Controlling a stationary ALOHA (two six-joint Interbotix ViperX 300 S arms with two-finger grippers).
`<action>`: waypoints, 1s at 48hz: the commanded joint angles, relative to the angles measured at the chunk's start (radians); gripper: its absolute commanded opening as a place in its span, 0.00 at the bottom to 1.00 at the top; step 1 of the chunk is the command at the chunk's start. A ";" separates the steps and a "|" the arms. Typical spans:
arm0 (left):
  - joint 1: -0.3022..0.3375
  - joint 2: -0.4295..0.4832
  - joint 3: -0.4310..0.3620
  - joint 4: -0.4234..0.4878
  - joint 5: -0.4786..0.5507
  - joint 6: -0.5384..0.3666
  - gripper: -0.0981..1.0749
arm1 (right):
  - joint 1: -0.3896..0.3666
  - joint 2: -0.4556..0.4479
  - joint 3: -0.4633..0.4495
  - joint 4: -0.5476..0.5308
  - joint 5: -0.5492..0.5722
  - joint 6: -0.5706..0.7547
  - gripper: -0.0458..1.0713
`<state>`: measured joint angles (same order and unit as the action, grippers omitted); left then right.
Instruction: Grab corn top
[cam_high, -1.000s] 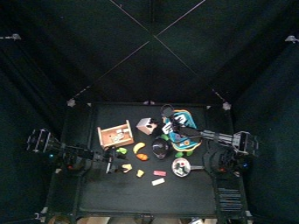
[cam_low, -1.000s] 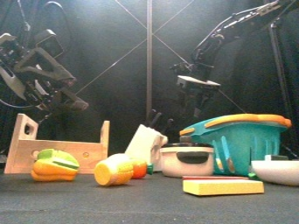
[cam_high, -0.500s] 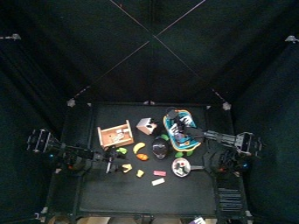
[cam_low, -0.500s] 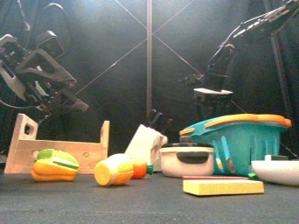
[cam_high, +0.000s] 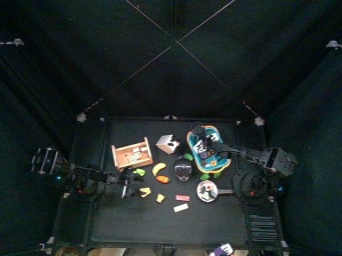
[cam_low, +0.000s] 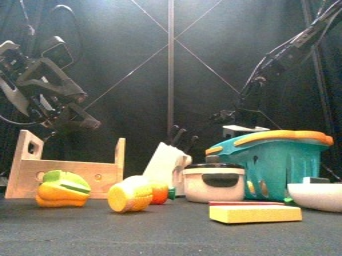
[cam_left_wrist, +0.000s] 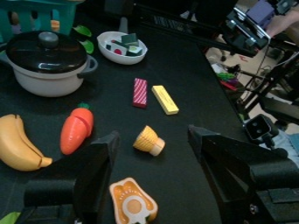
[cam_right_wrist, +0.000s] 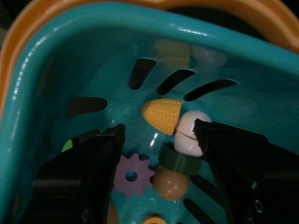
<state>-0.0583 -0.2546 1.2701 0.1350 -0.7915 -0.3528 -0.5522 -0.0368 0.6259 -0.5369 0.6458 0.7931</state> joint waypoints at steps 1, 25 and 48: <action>0.002 0.000 -0.008 -0.002 -0.003 0.002 0.90 | -0.009 -0.005 0.002 -0.002 -0.026 0.002 0.89; 0.003 0.000 -0.009 0.000 -0.005 0.003 0.90 | -0.063 0.025 0.064 -0.003 -0.155 0.017 0.91; 0.003 0.000 -0.008 0.000 -0.005 0.003 0.90 | -0.095 0.078 0.075 -0.008 -0.224 0.015 0.89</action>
<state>-0.0568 -0.2546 1.2701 0.1350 -0.7915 -0.3513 -0.6366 0.0506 0.7087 -0.5430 0.4310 0.8084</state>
